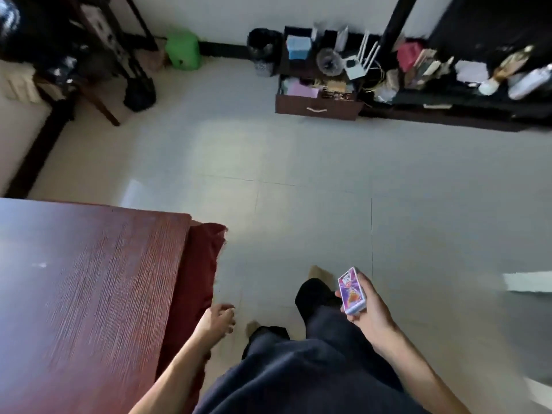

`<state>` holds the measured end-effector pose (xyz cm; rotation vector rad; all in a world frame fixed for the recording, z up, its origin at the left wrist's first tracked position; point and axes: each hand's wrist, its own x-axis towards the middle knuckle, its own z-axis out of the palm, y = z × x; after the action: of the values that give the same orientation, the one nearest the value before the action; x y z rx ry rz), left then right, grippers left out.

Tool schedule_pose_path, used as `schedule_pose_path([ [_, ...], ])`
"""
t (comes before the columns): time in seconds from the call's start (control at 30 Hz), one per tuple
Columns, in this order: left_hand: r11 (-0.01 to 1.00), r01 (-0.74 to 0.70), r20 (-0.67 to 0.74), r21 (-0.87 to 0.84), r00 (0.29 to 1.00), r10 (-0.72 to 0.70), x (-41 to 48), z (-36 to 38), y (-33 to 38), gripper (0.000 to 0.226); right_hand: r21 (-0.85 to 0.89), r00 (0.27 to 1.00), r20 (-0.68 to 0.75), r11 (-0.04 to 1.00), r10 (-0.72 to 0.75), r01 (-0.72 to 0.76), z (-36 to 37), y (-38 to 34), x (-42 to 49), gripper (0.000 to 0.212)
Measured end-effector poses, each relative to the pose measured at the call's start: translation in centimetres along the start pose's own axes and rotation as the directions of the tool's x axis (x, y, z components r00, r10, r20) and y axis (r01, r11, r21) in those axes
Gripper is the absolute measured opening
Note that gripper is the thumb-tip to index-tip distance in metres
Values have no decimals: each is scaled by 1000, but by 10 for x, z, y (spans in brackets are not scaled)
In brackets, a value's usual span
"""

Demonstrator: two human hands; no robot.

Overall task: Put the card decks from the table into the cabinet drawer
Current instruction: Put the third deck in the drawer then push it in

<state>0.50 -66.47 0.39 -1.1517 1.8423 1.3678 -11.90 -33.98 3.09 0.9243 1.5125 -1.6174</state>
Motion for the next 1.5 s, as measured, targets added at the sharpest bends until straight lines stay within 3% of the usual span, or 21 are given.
schedule_pose_path([
  [0.13,988,-85,28,127,996,82,31,17,86,16,125,997,-61,991,-45,52,-42,-34,15,60],
  [0.27,983,-69,12,171,998,68,52,41,144,14,240,994,-35,964,-107,113,-76,-85,31,46],
  [0.53,982,110,-3,156,994,-111,75,57,193,16,189,980,1,963,-197,193,-85,-206,82,36],
  [0.77,968,144,-23,207,990,-142,129,42,251,12,154,981,-3,970,-192,190,-58,-303,146,29],
  [1.07,963,21,87,267,995,-46,236,18,466,22,148,972,-73,961,-224,232,-9,-428,196,26],
  [1.2,987,-85,136,138,989,66,269,21,576,20,166,973,-91,961,-211,223,2,-472,220,34],
  [1.3,986,-148,150,82,979,135,296,25,639,20,194,974,-108,956,-200,218,10,-509,246,23],
  [1.5,988,-69,131,135,990,51,341,21,702,20,215,974,-118,953,-191,213,12,-599,311,14],
])
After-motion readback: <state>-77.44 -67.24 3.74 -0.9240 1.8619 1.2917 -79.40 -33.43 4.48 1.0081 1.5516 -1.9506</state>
